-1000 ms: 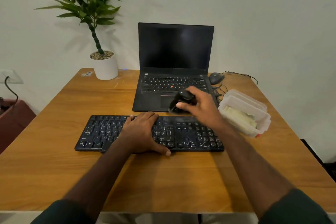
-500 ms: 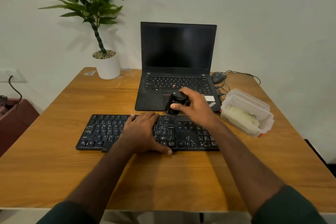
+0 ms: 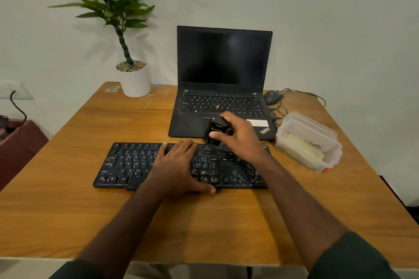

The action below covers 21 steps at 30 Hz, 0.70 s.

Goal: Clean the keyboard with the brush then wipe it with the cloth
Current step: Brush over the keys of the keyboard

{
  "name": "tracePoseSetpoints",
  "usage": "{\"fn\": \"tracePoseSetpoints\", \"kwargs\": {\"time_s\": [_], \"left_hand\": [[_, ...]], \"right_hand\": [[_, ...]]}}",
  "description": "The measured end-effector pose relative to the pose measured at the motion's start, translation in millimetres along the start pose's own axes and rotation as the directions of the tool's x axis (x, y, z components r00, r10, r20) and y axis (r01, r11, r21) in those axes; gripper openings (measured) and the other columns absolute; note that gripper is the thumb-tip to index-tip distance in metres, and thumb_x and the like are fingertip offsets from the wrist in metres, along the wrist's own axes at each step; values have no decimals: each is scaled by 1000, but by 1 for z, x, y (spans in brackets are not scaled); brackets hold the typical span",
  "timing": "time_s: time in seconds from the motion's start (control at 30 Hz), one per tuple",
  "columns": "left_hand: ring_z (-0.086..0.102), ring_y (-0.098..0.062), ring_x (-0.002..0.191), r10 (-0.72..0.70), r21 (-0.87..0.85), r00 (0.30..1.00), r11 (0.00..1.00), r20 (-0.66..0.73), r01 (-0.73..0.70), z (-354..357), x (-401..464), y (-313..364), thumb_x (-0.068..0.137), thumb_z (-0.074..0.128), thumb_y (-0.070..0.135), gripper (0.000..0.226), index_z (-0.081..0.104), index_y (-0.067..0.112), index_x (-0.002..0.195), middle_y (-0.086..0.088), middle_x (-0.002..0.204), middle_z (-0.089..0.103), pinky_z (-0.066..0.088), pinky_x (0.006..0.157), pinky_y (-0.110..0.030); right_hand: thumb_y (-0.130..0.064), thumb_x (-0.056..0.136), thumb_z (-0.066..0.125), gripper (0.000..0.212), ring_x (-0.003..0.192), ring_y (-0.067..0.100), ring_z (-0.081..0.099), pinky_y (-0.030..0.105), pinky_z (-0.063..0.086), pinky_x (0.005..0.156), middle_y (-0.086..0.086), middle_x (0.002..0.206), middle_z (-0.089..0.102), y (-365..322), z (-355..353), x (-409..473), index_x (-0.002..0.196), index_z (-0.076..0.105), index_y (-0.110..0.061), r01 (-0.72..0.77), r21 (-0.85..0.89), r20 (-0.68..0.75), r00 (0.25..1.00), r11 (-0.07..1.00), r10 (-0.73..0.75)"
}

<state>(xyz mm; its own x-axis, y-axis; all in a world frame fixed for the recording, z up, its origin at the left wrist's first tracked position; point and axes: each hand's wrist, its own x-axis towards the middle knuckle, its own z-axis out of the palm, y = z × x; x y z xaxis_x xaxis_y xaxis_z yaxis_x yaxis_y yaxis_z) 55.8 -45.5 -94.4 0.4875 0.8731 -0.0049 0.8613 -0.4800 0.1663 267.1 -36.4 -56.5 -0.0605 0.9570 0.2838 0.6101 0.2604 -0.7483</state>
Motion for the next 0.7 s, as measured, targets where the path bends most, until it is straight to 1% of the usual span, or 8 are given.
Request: {"fn": "tracePoseSetpoints", "kwargs": {"time_s": [0.07,0.13,0.23,0.3,0.37,0.47,0.6,0.7], "left_hand": [[1,-13,152,-4,53,999,999,-38,6,4,-10,1,56,32,104,132,6,24,159,5,166,7,-5,121,-56],[5,-15,153,-19,111,994,993,-106,31,10,-20,4,63,20,104,125,13,23,159,2,166,11,-3,120,-59],[35,-21,145,-39,100,974,993,-222,63,18,-28,8,68,19,101,118,43,19,149,-2,155,42,9,118,-63],[46,-22,137,-30,82,966,995,-257,52,21,-28,7,69,23,100,114,54,17,140,-3,145,54,18,115,-64],[47,-22,136,-22,70,966,997,-259,42,22,-27,5,69,26,100,113,55,16,139,-3,143,55,25,114,-60],[46,-22,136,-9,67,967,997,-256,27,24,-28,3,70,27,99,112,55,15,139,-3,144,54,31,112,-56],[50,-23,134,-14,69,963,997,-268,33,27,-27,3,72,29,98,110,58,14,136,-4,141,58,35,109,-57],[52,-23,132,-12,76,959,996,-282,35,27,-26,4,73,29,97,109,59,13,135,-4,139,59,37,107,-58]], "right_hand": [[-25,86,78,27,99,9,65,34,56,89,-9,102,69,-1,-22,1,109,64,-22,-30,54,-25,999,998,32],[-24,86,79,27,99,10,65,36,55,90,-7,102,70,9,-52,0,109,64,-19,-58,16,-54,997,998,59],[-23,86,78,27,96,12,66,43,56,90,-3,101,69,22,-71,-7,107,63,-16,-100,-92,69,992,991,107],[-25,87,77,27,96,12,66,44,57,88,-5,101,68,25,-57,-10,108,60,-20,-111,-95,73,990,989,118],[-26,88,77,26,94,11,67,43,58,85,-9,99,67,24,-37,-8,106,58,-25,-92,-72,27,995,993,94],[-25,87,78,24,94,16,67,49,57,85,-6,97,68,21,-22,-3,104,60,-25,-73,16,-14,997,997,73],[-26,86,79,25,99,15,67,47,57,89,-5,101,71,28,-49,-3,106,65,-23,-97,86,-148,983,992,109],[-22,85,80,24,97,15,69,50,58,88,-4,98,71,38,-60,-7,104,64,-21,-157,63,-43,986,986,159]]}}
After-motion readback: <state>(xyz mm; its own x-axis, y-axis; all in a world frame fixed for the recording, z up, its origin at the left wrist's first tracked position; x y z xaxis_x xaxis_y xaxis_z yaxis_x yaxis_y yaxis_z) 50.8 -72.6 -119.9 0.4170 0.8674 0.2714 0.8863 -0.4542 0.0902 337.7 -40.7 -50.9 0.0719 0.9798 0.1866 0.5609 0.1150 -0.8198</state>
